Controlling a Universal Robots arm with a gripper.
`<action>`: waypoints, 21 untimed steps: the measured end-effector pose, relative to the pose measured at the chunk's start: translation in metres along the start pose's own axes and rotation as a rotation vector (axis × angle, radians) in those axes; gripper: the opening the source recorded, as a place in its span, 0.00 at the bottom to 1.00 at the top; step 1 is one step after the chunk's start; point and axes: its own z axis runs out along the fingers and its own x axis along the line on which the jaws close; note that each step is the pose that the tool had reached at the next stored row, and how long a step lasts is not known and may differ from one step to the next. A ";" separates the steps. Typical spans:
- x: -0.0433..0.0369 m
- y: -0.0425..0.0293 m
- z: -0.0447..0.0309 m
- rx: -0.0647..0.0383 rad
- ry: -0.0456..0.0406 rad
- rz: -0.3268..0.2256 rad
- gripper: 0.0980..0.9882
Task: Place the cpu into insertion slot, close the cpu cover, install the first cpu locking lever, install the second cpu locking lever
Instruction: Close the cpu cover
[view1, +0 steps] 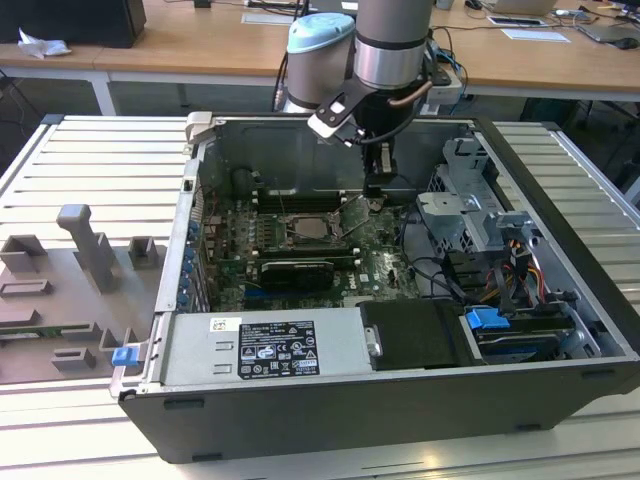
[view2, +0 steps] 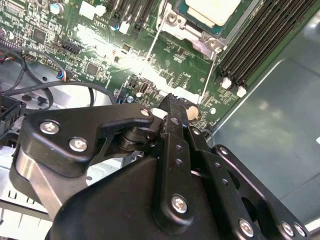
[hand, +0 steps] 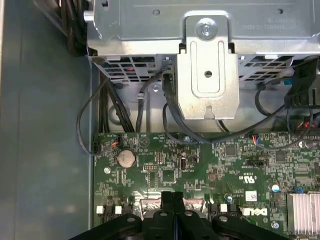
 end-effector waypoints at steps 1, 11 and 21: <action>0.0000 0.0016 0.0008 0.000 0.0001 0.000 0.01; -0.0002 0.0112 0.0217 0.004 0.0002 -0.002 0.01; -0.0003 0.0029 0.0225 0.005 0.0001 -0.002 0.01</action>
